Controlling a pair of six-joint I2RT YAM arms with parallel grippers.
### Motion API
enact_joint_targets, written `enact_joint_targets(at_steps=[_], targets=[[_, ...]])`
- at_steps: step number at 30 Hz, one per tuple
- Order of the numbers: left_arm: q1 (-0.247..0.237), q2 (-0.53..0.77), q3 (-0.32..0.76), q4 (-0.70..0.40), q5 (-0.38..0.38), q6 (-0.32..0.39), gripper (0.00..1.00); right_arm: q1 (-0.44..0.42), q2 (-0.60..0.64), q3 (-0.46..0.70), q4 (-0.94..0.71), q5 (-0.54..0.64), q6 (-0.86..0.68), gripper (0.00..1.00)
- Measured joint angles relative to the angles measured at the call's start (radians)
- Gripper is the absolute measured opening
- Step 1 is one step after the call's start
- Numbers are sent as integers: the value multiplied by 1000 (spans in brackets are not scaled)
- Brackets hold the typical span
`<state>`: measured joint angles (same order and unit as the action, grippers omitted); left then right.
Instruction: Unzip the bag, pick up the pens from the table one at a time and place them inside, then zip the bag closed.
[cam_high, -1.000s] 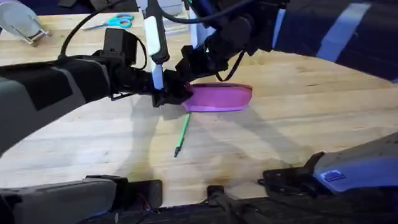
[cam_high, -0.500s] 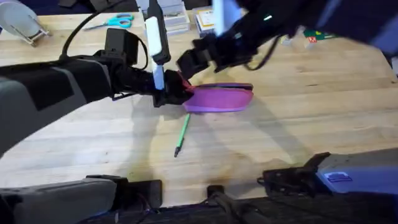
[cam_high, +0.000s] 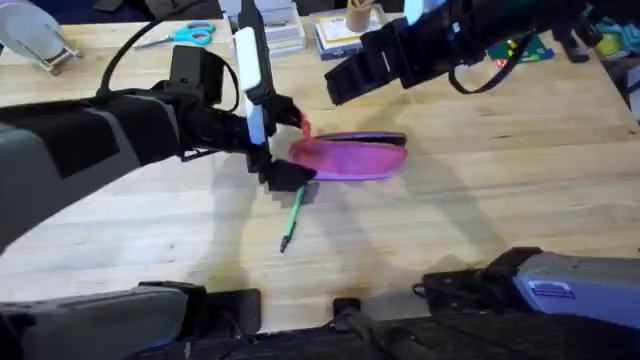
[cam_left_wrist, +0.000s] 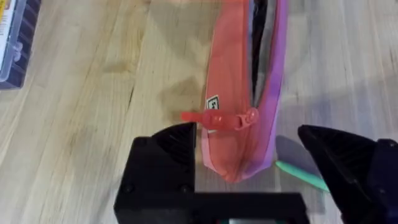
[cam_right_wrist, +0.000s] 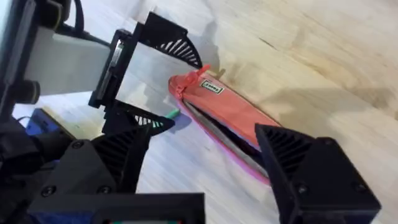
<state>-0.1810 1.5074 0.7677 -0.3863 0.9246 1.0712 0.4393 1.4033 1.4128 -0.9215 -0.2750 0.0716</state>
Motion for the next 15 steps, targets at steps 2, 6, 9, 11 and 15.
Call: enact_joint_targets(at_steps=[2,6,9,11,15], targets=[[0,0,0,0,0,-1,988,0,0,0,0,-2,-18,997],[0,0,0,1,-1,-1,992,0,0,0,-2,-3,-53,997],[1,0,0,1,-2,-1,992,0,0,0,-20,-7,-98,997],[6,-1,0,-3,-1,-3,992,0,0,3,-51,-12,-135,998],[49,-59,0,-47,-1,-9,992,0,0,33,-112,-19,-224,998]])
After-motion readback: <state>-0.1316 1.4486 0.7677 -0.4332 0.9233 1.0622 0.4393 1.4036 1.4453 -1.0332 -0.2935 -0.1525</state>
